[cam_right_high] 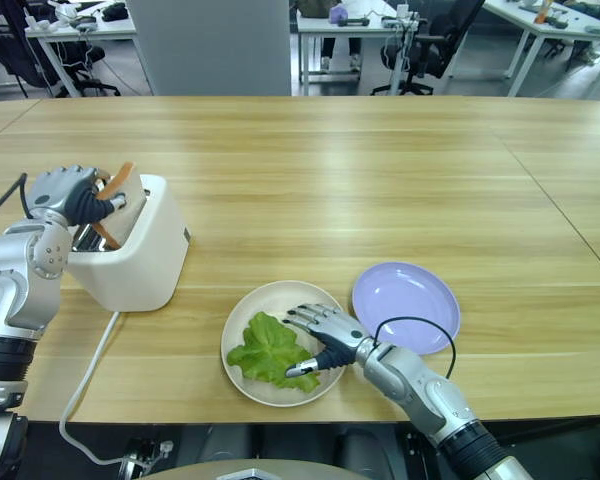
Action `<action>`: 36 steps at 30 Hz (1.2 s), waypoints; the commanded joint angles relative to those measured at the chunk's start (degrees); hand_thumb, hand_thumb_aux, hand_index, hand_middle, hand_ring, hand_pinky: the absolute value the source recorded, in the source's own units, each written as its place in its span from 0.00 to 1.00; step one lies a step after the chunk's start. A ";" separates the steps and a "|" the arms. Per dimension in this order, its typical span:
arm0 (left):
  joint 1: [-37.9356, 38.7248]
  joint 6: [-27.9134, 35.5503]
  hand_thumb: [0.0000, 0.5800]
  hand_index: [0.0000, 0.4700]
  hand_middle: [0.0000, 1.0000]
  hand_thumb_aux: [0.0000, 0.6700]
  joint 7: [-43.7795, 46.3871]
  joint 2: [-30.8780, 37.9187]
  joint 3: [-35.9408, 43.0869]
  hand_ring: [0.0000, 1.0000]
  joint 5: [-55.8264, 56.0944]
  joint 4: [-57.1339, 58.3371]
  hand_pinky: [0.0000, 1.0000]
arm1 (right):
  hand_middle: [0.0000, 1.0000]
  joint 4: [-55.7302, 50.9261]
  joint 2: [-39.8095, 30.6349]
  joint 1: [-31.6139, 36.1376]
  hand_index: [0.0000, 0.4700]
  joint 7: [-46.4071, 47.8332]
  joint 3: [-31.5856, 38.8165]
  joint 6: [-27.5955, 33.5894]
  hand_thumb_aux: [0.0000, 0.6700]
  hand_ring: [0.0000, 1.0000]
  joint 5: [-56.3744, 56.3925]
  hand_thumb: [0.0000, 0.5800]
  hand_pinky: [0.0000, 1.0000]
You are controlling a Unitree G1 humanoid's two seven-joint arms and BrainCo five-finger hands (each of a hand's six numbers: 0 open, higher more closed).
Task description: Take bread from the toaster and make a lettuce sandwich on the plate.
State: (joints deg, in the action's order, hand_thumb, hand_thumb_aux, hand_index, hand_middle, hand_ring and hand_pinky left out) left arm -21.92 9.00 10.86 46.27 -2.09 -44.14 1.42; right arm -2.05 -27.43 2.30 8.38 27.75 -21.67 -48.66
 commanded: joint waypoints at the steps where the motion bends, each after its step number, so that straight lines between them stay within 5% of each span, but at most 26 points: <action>1: 0.67 -1.04 1.00 0.98 1.00 1.00 -0.89 0.71 -2.09 1.00 1.26 -6.03 1.00 | 0.00 -0.76 0.40 0.28 0.17 0.18 1.56 -0.48 0.17 0.00 -0.39 0.31 0.00; 2: 1.13 -1.01 1.00 0.98 1.00 1.00 -0.63 0.77 -2.55 1.00 1.49 -7.25 1.00 | 0.00 -0.67 0.45 0.29 0.23 -0.10 1.70 -0.67 0.24 0.00 -0.40 0.42 0.00; 3: 1.55 -1.03 1.00 0.98 1.00 1.00 -0.58 0.79 -2.87 1.00 1.55 -8.26 1.00 | 0.00 -0.54 0.50 0.28 0.23 -0.38 1.76 -0.81 0.24 0.00 -0.33 0.42 0.00; 5: 2.68 -0.87 1.00 0.98 1.00 1.00 -0.02 0.82 -3.53 1.00 1.83 -10.27 1.00 | 0.00 -0.26 0.58 0.34 0.47 -0.85 1.94 -1.01 0.48 0.00 -0.32 0.73 0.00; 6: 3.23 -0.74 1.00 0.98 1.00 1.00 0.24 0.79 -3.82 1.00 2.00 -11.06 1.00 | 0.00 -0.19 0.65 0.35 0.47 -1.03 2.04 -1.06 0.48 0.00 -0.34 0.73 0.00; 7: 3.81 -0.64 1.00 0.98 1.00 1.00 0.46 0.76 -4.12 1.00 2.13 -11.80 1.00 | 0.00 -0.19 0.69 0.39 0.60 -1.20 2.15 -1.14 0.61 0.00 -0.40 0.85 0.00; 8: 4.46 -0.59 1.00 0.98 1.00 1.00 0.70 0.69 -4.46 1.00 2.38 -12.50 1.00 | 0.00 -0.23 0.72 0.42 0.89 -1.36 2.27 -1.22 0.91 0.00 -0.55 0.99 0.00; 10: 5.85 -0.43 1.00 0.98 1.00 1.00 0.97 0.47 -5.21 1.00 3.00 -13.75 1.00 | 0.00 -0.50 0.61 0.58 0.98 -1.68 2.57 -1.46 1.00 0.00 -1.09 1.00 0.00; 36: 12.47 -2.21 1.00 0.98 1.00 1.00 6.32 -4.11 -2.92 1.00 4.83 -28.15 1.00 | 0.00 -0.09 -0.40 3.33 0.98 -8.10 -0.70 0.57 1.00 0.00 -3.81 1.00 0.00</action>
State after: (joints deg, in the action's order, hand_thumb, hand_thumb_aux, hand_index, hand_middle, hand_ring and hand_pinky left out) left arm -9.89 6.95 16.13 42.40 -5.69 -39.00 -25.54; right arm -1.97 -27.36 5.01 0.73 27.85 -21.72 -51.85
